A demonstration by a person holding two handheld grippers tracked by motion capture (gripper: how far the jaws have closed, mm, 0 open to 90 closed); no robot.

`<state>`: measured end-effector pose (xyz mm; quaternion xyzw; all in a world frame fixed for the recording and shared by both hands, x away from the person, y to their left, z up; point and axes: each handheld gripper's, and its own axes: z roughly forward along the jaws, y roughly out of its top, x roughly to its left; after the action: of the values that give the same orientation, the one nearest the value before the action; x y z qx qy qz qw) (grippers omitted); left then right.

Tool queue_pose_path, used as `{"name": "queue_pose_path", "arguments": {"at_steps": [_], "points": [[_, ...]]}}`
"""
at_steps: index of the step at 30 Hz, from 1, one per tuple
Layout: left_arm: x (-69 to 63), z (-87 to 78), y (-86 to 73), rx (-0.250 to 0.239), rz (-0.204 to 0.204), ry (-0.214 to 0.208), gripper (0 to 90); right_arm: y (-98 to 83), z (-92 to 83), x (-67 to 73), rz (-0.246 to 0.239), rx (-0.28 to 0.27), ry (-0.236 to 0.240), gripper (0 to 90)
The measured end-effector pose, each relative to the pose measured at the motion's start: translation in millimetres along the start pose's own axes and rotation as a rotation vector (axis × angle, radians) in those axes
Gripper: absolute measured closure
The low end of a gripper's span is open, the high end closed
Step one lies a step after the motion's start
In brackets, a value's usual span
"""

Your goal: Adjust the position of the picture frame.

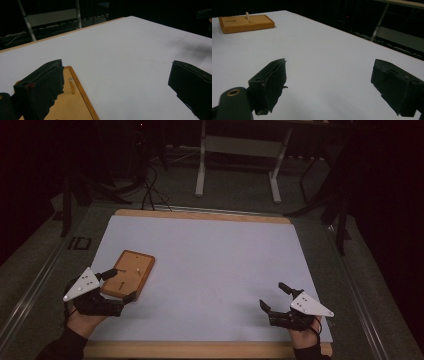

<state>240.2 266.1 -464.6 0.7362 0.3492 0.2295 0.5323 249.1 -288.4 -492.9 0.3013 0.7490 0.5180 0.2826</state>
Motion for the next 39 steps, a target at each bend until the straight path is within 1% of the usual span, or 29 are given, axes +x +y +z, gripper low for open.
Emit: {"name": "queue_pose_path", "arguments": {"at_steps": [3,4,5,7,8,9,10,11,12,16,19,20,21,23,24,26,28,29,30,31,32,33,34,35,38,39], "points": [[7.0,2.8,5.2,0.0,0.005,0.017,0.6,-0.5,0.4,-0.2,0.001,0.006,0.002,12.6],[11.9,4.7,8.6,-0.006,0.007,0.023,1.6,-0.6,0.7,0.2,-0.004,0.008,-0.003,12.6],[11.9,4.7,8.6,-0.006,0.007,0.023,1.7,-0.6,0.7,0.3,-0.004,0.008,-0.002,12.6],[16.1,7.6,11.6,-0.008,0.006,0.03,1.7,-0.5,0.7,0.3,-0.004,0.007,-0.002,12.6],[19.4,10.5,13.6,-0.012,0.013,0.037,1.9,-0.4,0.6,0.3,-0.005,0.008,-0.001,12.6],[19.4,10.5,13.6,-0.012,0.013,0.037,2.4,-0.4,0.6,0.3,-0.005,0.008,-0.001,12.6],[20.7,12.2,14.1,-0.017,0.019,0.039,5.0,-0.6,0.6,0.3,-0.003,0.007,-0.002,12.6],[21.9,14.5,14.5,-0.011,0.026,0.051,5.0,-0.6,0.6,0.3,-0.003,0.007,-0.002,12.6],[23.7,16.9,14.7,-0.007,0.028,0.053,5.2,-0.8,0.8,-0.1,0.0,0.009,0.0,12.6],[31.8,26.3,14.7,0.021,0.028,0.074,7.1,-1.4,1.7,-0.4,0.003,0.015,0.004,12.7],[38.3,32.8,12.1,0.041,0.012,0.081,10.4,-1.5,2.0,0.0,0.002,0.015,0.006,12.7],[40.6,35.0,10.7,0.044,0.0,0.072,13.2,-1.4,1.8,-0.1,0.003,0.013,0.008,12.7],[42.1,37.3,9.1,0.048,-0.007,0.072,13.9,-1.4,1.7,-0.1,0.004,0.013,0.008,12.6],[44.0,42.5,5.7,0.068,-0.01,0.068,14.8,-1.5,1.7,-0.3,0.003,0.016,0.008,12.7],[45.0,47.9,2.2,0.082,-0.019,0.071,16.6,-2.3,2.0,-0.3,0.008,0.018,0.011,12.7],[45.9,50.2,0.5,0.086,-0.026,0.075,17.7,-2.5,2.0,-0.4,0.008,0.019,0.012,12.7],[46.7,52.8,-1.1,0.092,-0.028,0.082,21.5,-2.6,2.1,-0.4,0.008,0.019,0.013,12.7],[49.6,59.3,-5.5,0.112,-0.036,0.093,21.5,-2.6,2.3,-0.4,0.008,0.02,0.013,12.7],[51.1,61.3,-7.2,0.117,-0.044,0.092,25.0,-2.7,2.4,-0.3,0.008,0.022,0.014,12.7],[52.3,63.1,-8.9,0.114,-0.054,0.096,26.5,-2.7,2.4,-0.2,0.008,0.021,0.015,12.7],[53.9,64.9,-10.1,0.126,-0.066,0.091,27.4,-2.7,2.4,-0.2,0.008,0.021,0.015,12.7],[54.9,67.2,-11.7,0.135,-0.069,0.088,30.1,-2.7,2.4,-0.3,0.009,0.021,0.016,12.7],[55.6,69.5,-13.2,0.149,-0.078,0.087,30.2,-2.8,2.3,-0.3,0.01,0.022,0.015,12.7],[56.7,71.9,-14.7,0.165,-0.085,0.076,33.0,-2.8,2.3,-0.4,0.011,0.022,0.017,12.8],[58.4,77.4,-19.2,0.193,-0.1,0.072,35.5,-3.0,2.5,-0.4,0.013,0.023,0.018,12.8],[58.7,78.7,-20.5,0.2,-0.099,0.077,35.7,-2.9,2.3,-0.4,0.012,0.024,0.019,12.8]]}}
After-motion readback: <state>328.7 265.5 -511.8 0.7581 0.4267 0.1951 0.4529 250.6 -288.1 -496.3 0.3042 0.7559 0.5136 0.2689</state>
